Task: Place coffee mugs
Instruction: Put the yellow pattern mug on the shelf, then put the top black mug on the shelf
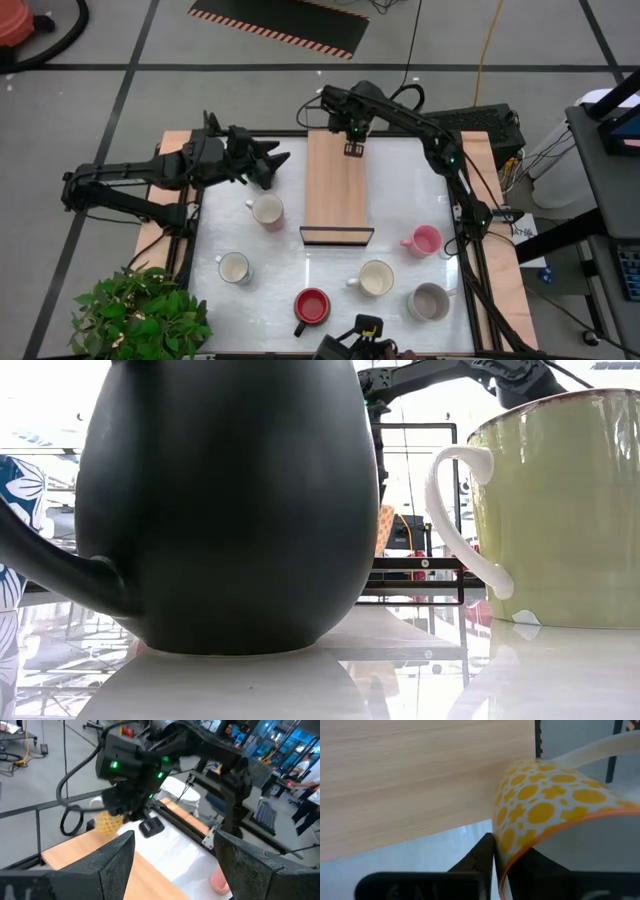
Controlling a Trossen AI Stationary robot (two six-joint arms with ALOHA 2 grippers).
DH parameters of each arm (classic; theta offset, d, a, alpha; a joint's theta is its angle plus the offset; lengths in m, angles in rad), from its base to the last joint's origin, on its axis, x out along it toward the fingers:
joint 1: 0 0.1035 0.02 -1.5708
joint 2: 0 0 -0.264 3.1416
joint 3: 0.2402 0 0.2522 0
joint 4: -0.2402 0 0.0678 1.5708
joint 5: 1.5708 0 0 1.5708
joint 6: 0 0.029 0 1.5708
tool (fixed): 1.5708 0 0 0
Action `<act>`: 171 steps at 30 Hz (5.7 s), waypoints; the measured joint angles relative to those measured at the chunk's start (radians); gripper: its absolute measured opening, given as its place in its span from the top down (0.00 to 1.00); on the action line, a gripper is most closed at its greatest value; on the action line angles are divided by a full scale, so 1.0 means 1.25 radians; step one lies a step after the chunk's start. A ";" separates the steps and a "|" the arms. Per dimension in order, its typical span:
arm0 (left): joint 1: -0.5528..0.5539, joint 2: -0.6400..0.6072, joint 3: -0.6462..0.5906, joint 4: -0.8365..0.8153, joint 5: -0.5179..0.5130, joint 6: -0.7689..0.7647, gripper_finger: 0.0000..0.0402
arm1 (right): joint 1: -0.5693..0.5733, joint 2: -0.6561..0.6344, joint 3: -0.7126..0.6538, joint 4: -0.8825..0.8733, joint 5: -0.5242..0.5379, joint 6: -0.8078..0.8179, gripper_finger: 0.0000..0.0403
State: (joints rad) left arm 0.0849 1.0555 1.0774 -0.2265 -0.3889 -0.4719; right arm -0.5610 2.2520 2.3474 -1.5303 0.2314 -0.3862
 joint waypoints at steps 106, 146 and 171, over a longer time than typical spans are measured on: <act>0.339 0.303 0.010 -0.594 0.242 0.293 0.18 | 0.213 -0.277 0.000 0.176 -0.068 0.601 0.43; 0.339 0.437 0.265 -0.536 0.280 0.250 0.96 | 0.236 -0.277 0.000 0.168 -0.060 0.565 0.43; 0.321 0.732 0.814 -0.641 0.311 0.158 0.96 | 0.233 -0.585 -0.036 0.101 0.211 0.576 0.55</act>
State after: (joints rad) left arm 0.4860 1.9700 2.0947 -1.0277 0.0004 -0.2745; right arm -0.2703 1.5214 2.3029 -1.4043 0.4951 0.3332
